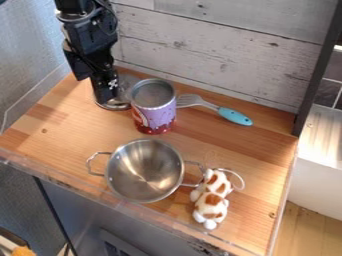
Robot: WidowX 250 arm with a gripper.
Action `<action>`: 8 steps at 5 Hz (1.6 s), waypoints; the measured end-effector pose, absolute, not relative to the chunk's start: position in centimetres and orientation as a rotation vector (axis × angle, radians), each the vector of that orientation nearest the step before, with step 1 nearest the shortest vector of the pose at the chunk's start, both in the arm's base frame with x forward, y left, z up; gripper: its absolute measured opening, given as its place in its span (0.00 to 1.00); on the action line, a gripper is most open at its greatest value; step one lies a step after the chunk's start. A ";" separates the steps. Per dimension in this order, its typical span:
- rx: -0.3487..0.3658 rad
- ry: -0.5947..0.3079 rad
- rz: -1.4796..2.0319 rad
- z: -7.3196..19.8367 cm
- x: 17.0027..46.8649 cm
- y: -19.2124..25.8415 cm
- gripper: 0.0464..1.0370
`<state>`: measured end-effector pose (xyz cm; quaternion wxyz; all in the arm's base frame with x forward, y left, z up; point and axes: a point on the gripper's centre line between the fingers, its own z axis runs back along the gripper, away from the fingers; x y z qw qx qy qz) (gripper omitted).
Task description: Move the spatula to the left bottom corner of the table
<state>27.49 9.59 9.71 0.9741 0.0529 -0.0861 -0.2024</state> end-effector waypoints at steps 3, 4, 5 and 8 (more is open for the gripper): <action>0.112 -0.149 -0.694 10.2 30.0 5.6 0.96; 0.157 -0.146 -0.902 11.4 32.1 2.2 0.96; 0.105 -0.131 -1.145 11.0 34.5 -0.2 0.96; 0.055 -0.042 -1.624 6.6 38.7 -6.3 0.96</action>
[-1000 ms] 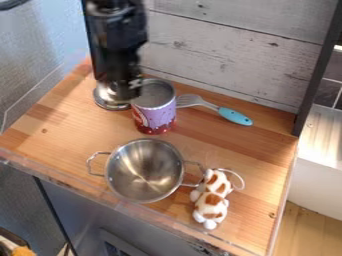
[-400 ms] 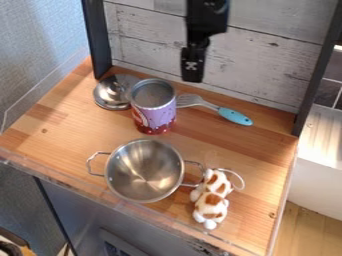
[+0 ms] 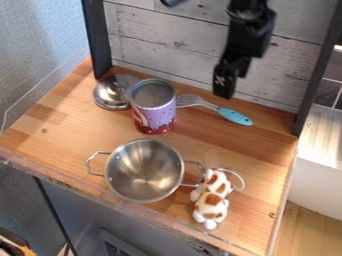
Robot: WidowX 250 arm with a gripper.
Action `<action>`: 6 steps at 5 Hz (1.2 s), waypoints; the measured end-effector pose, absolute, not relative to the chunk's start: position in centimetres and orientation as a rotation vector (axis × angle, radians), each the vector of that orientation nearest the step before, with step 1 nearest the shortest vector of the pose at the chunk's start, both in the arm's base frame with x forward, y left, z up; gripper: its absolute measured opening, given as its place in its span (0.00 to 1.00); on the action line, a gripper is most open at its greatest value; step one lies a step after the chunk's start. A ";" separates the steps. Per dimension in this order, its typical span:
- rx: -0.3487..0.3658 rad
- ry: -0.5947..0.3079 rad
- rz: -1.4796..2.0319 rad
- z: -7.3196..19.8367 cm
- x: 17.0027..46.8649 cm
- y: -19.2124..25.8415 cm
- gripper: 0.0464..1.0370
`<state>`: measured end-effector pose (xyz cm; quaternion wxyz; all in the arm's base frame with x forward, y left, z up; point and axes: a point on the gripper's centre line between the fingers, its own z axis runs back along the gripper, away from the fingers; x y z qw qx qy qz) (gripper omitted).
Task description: Move the spatula to the left bottom corner of the table
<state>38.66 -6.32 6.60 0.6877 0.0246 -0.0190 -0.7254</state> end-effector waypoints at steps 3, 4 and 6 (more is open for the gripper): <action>0.098 0.002 -1.786 2.4 39.1 -7.6 0.96; 0.103 0.004 -1.796 2.1 39.1 -7.6 0.96; 0.107 0.020 -1.789 0.7 38.6 -7.2 0.61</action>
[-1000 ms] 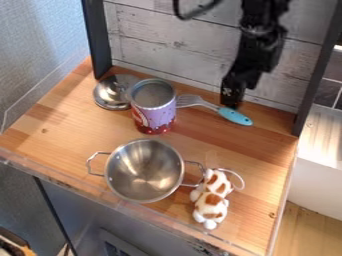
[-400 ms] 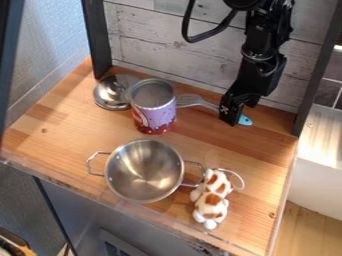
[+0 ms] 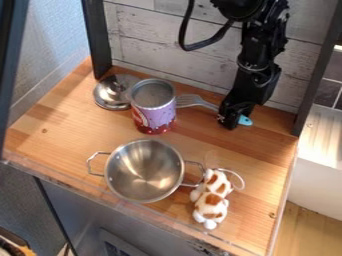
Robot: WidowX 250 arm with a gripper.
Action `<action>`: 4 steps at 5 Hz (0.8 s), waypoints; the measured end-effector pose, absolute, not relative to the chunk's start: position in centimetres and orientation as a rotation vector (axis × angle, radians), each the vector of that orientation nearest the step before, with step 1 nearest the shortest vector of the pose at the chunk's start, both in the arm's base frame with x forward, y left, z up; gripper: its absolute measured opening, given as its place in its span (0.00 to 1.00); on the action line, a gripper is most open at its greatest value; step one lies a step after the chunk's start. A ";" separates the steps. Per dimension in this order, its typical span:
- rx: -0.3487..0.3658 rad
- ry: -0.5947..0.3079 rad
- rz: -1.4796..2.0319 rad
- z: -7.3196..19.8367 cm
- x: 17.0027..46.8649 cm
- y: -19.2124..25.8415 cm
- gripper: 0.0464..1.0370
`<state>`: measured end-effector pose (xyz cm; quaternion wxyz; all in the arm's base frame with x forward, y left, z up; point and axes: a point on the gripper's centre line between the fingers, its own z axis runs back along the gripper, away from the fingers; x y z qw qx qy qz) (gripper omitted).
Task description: Move the spatula to the left bottom corner of the table
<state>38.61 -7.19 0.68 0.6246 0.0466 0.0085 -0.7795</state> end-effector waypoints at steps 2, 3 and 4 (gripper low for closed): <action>0.121 0.035 -1.793 0.5 38.3 -7.1 0.29; 0.129 0.028 -1.797 0.6 38.2 -7.1 0.29; 0.138 0.023 -1.821 0.8 37.8 -6.9 0.29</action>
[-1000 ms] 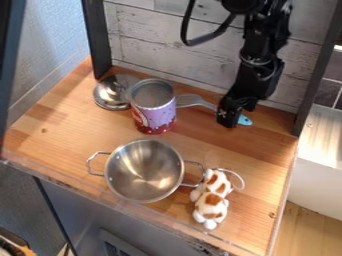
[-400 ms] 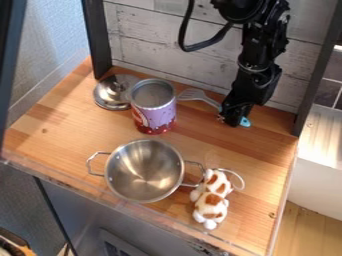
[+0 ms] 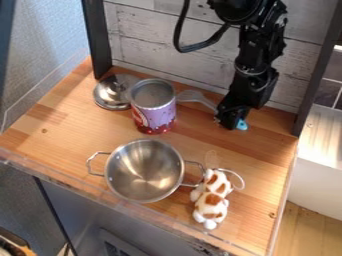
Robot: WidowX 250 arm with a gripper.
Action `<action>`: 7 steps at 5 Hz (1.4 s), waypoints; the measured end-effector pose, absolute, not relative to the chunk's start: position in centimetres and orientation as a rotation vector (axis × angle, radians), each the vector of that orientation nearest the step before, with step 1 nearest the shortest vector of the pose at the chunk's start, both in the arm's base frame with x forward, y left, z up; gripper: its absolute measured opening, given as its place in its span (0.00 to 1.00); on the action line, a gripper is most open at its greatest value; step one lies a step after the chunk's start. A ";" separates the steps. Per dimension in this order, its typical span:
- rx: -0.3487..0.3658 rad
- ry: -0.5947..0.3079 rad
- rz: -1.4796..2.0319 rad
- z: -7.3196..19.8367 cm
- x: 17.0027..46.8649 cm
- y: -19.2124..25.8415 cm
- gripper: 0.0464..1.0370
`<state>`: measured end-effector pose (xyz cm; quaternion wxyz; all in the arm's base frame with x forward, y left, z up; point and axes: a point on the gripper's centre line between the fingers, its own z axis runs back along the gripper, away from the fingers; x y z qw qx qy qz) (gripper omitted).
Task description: Move the spatula to the left bottom corner of the table
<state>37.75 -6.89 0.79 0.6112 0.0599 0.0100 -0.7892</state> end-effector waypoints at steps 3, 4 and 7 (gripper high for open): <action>0.248 -0.087 -1.855 6.1 37.8 -6.8 0.29; 0.275 -0.110 -1.849 7.7 36.9 -6.2 0.29; 0.294 -0.017 -1.751 11.6 31.7 2.7 0.29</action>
